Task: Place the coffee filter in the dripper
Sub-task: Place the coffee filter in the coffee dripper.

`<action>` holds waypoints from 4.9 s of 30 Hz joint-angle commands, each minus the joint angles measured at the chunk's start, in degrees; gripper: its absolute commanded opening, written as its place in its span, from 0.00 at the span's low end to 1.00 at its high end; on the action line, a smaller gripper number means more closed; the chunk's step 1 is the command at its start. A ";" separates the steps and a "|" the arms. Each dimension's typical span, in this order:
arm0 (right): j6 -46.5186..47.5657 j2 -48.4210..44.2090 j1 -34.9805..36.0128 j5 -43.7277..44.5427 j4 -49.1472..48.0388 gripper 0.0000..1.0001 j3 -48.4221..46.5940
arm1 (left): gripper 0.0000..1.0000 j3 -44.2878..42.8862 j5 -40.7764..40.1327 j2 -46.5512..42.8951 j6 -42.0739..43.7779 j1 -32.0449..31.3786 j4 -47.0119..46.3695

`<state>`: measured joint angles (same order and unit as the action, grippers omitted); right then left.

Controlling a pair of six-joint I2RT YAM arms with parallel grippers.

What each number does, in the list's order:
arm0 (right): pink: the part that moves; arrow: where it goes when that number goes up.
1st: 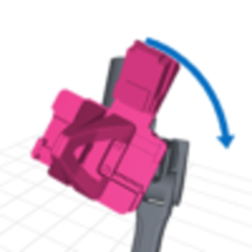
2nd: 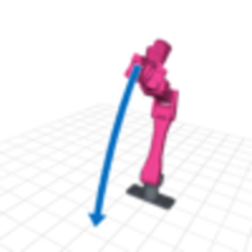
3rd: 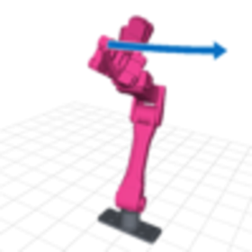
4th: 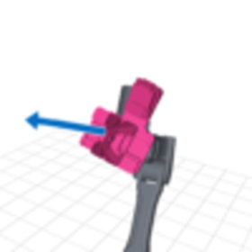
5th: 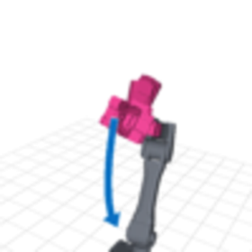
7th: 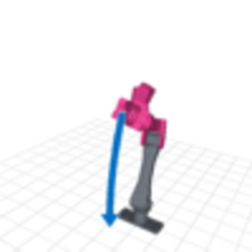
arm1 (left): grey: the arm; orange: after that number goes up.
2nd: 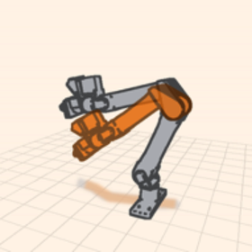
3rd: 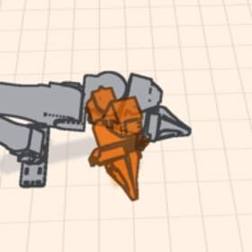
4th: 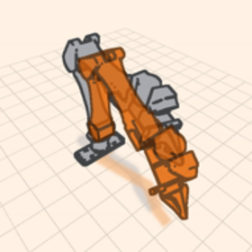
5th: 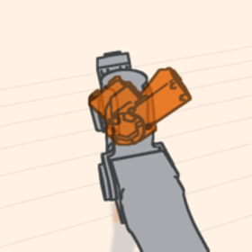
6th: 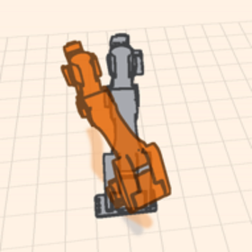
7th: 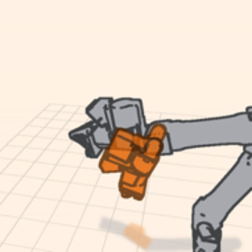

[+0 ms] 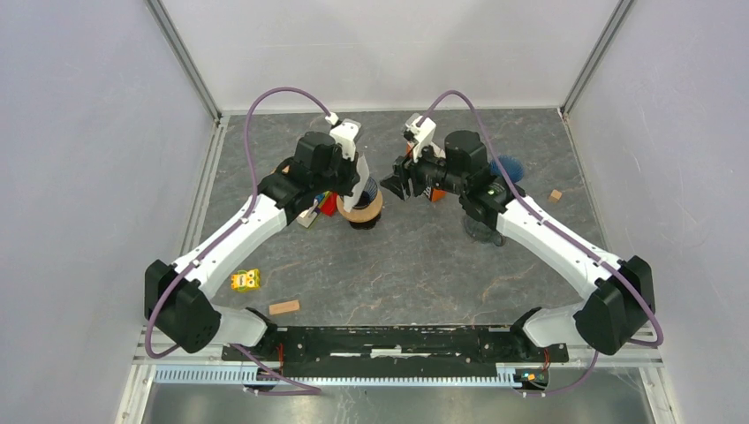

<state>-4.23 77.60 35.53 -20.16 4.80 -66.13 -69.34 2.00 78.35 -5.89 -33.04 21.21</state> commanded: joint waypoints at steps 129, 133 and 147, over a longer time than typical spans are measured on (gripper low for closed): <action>60.94 28.88 16.68 11.10 28.91 0.64 -23.78 | 0.67 -15.91 4.23 19.13 7.70 10.01 18.02; 61.25 29.53 16.17 10.94 29.65 0.64 -23.96 | 0.68 -15.86 4.79 19.95 8.61 10.01 17.37; 60.93 30.54 15.80 9.97 28.58 0.64 -22.23 | 0.69 -15.09 4.82 22.14 9.76 10.05 16.90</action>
<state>55.90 108.14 51.57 -8.97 34.37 -87.74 -83.11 6.17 100.38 0.34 -23.22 40.12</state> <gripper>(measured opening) 0.640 0.684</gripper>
